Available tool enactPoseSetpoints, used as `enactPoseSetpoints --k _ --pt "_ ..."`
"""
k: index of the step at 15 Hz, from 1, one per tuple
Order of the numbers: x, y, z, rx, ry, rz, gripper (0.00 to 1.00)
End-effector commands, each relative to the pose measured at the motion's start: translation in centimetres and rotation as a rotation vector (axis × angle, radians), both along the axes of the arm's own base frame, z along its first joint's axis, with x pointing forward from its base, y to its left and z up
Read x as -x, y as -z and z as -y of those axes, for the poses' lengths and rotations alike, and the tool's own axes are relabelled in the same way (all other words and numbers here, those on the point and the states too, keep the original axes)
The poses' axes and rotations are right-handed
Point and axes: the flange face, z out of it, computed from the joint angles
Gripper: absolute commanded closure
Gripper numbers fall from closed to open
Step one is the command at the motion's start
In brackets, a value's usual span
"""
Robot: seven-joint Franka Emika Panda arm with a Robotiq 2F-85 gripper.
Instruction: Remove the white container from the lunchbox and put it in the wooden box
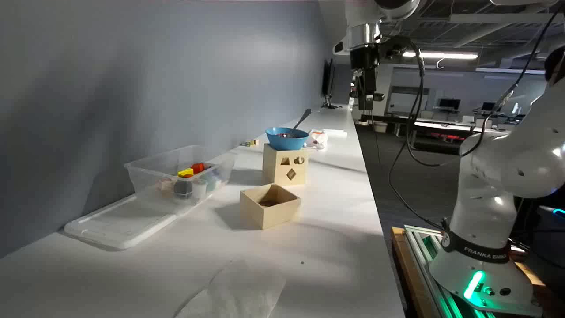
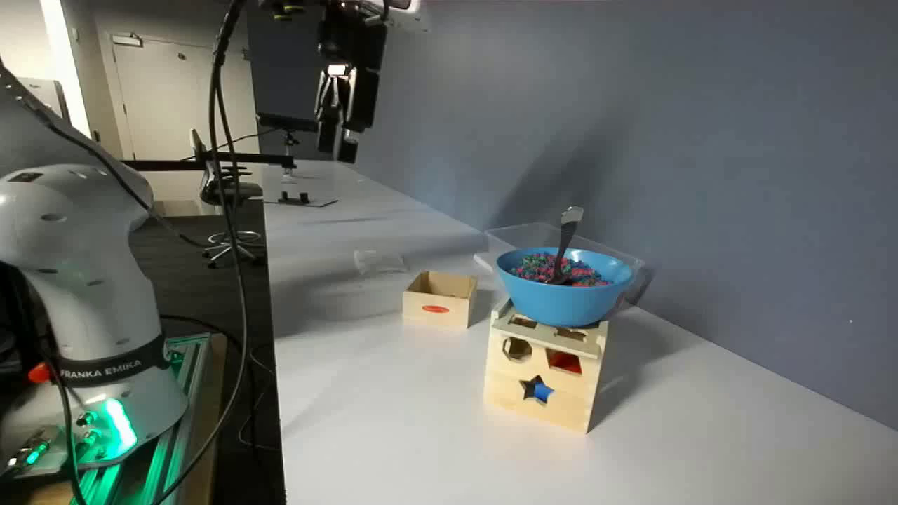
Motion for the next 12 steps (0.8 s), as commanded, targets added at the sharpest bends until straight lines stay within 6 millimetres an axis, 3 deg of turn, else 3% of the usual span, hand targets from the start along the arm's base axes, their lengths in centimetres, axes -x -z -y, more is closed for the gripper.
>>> enactPoseSetpoints --k 1,7,9,12 --pt "0.0 -0.1 0.0 0.0 0.0 -0.001 0.0" --pt "0.0 -0.1 0.0 0.0 0.0 -0.001 0.0" --pt "-1.6 -0.4 0.1 0.054 0.058 0.057 0.0" --pt "-6.1 -0.7 0.2 0.159 0.033 0.156 0.0"
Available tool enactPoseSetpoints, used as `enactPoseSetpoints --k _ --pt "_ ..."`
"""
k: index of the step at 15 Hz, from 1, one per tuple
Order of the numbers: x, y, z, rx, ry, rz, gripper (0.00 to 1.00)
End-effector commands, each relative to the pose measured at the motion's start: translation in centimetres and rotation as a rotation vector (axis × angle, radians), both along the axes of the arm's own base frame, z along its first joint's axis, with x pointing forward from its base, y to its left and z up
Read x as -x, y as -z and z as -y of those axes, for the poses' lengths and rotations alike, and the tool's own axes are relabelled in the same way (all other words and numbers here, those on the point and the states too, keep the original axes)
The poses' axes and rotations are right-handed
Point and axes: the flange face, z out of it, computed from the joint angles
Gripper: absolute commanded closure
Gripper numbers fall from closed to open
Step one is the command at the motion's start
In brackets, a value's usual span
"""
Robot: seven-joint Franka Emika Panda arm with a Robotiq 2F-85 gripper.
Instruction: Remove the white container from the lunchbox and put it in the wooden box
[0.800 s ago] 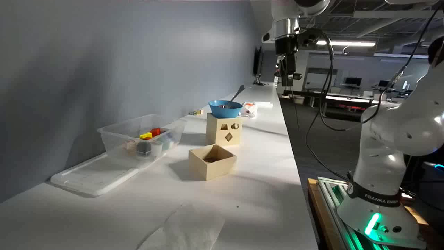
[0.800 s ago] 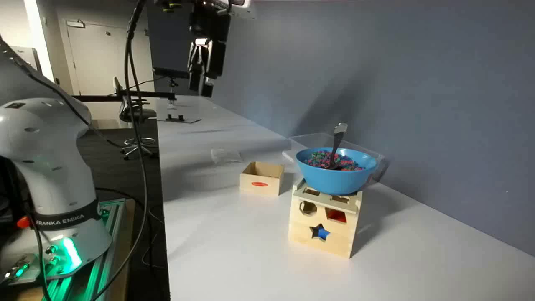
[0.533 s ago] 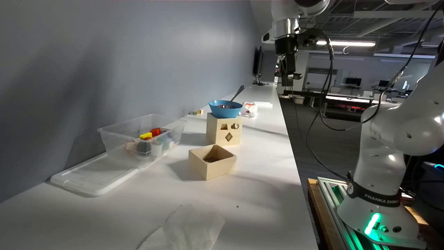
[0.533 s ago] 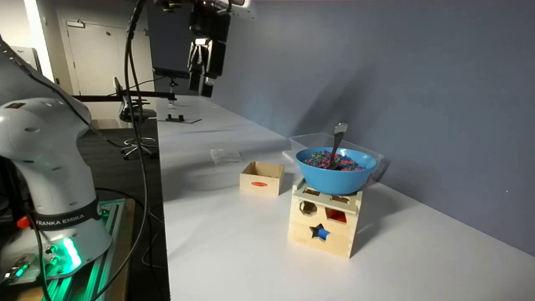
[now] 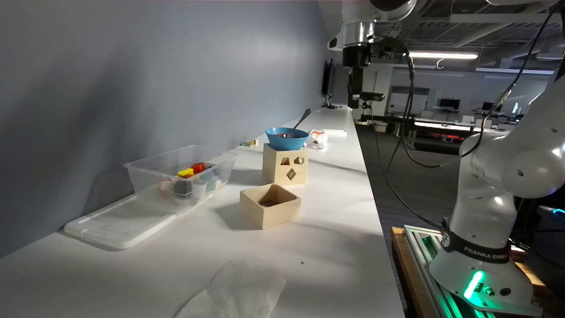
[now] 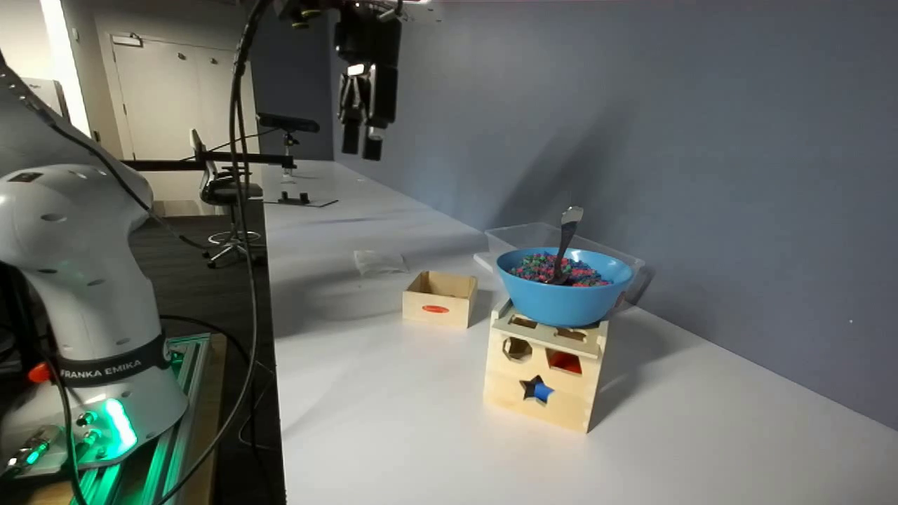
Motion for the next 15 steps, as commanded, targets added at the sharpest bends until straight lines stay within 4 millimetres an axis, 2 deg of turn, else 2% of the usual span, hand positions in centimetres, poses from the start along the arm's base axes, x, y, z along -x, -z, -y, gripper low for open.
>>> enactPoseSetpoints --k 1,6,9,10,11,12,15 --pt "-5.5 0.0 0.2 0.123 -0.014 0.069 0.0" --pt "-15.6 0.9 -0.9 0.154 -0.04 0.125 0.0" --pt "-20.5 0.8 -2.9 0.112 -0.048 0.117 0.0" --pt "-21.6 0.4 -3.4 0.105 -0.062 0.104 0.0" --pt "-18.9 1.5 -2.7 0.133 -0.064 0.124 0.0" --pt "-19.9 1.6 -3.1 0.134 -0.071 0.121 0.0" --pt "-20.0 2.0 -2.9 0.134 -0.067 0.114 0.0"
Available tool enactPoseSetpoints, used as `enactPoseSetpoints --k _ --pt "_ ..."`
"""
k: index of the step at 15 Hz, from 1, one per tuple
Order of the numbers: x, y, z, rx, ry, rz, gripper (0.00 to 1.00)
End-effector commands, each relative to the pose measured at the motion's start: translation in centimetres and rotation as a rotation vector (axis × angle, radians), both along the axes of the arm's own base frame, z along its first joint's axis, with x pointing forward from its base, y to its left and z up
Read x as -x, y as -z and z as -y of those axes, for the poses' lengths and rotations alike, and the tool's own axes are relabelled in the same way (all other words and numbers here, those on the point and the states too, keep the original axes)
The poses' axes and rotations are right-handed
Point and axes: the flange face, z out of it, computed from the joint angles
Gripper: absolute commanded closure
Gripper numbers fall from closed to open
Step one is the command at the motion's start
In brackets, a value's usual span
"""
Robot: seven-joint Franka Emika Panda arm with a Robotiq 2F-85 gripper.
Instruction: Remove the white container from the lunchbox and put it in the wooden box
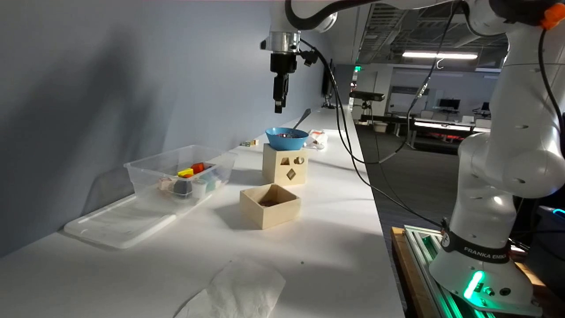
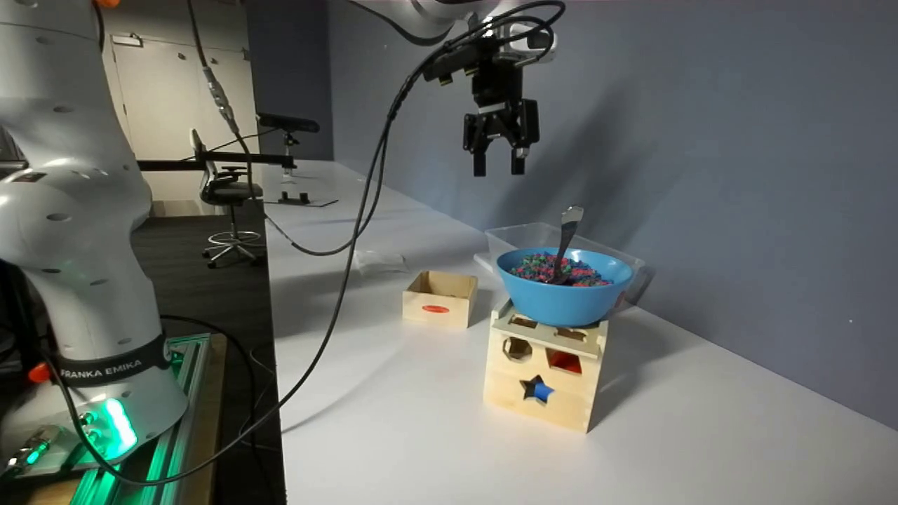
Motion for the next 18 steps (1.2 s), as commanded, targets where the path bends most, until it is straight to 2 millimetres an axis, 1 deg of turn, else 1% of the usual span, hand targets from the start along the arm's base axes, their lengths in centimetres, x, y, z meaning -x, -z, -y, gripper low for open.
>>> enactPoseSetpoints --k 1,5,6,9,11,13,15,16,18 --pt "0.1 -0.3 0.2 0.0 0.003 0.003 0.0" --pt "0.2 -0.6 0.2 0.0 0.004 0.008 0.0" --pt "-1.1 0.0 0.0 0.019 0.013 0.021 0.0" --pt "-5.3 1.3 -0.8 -0.02 -0.036 0.123 0.0" --pt "-8.3 2.1 -1.7 -0.046 -0.066 0.201 0.0" --pt "-11.3 3.1 -3.2 -0.129 -0.097 0.278 0.0" --pt "-14.0 4.3 -5.2 -0.219 -0.153 0.316 0.0" --pt "-15.1 5.0 -6.3 -0.28 -0.188 0.309 0.0" --pt "-16.2 6.9 -8.2 -0.358 -0.243 0.224 0.0"
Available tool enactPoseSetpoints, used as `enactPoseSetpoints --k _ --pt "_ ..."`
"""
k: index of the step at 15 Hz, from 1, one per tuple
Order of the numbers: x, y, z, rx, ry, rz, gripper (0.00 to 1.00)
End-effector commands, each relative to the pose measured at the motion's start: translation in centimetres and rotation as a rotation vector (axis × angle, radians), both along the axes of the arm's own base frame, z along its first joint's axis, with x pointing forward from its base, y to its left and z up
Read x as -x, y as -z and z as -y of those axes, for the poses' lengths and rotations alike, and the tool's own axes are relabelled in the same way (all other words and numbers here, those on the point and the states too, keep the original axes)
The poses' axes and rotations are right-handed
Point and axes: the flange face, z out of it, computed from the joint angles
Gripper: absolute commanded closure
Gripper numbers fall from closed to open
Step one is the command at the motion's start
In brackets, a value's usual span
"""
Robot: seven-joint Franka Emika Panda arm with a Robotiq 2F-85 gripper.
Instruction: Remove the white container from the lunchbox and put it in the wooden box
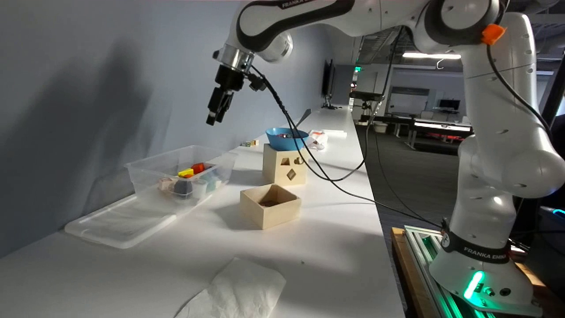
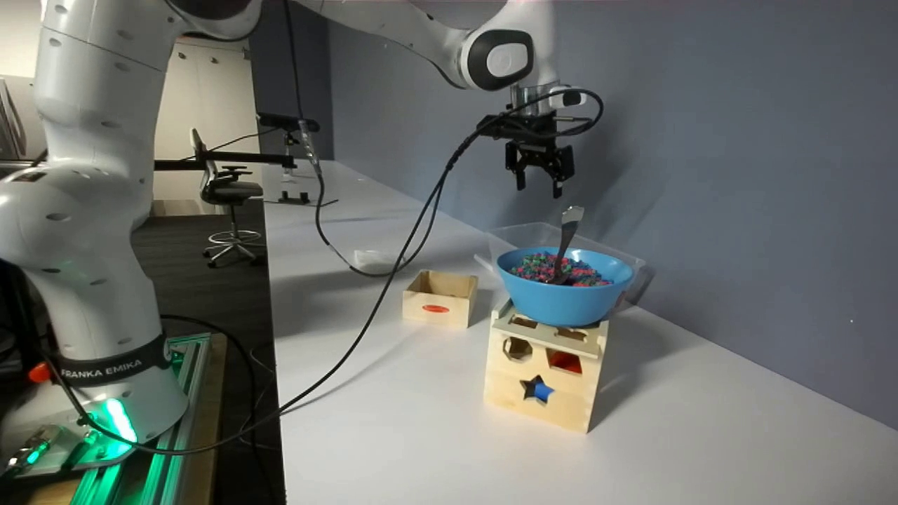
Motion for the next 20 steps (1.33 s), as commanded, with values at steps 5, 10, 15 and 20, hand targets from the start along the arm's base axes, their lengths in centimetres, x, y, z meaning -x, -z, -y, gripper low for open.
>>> enactPoseSetpoints --k 5,10,15,20 --pt "-2.4 2.5 -2.4 -0.1 -0.108 -0.08 0.0" --pt "-4.2 7.9 -3.3 -0.082 -0.053 -0.155 0.0" --pt "-5.5 14.4 -4.7 -0.053 -0.007 -0.217 0.0" --pt "-6.0 16.3 -5.4 0.022 0.048 -0.212 0.0"
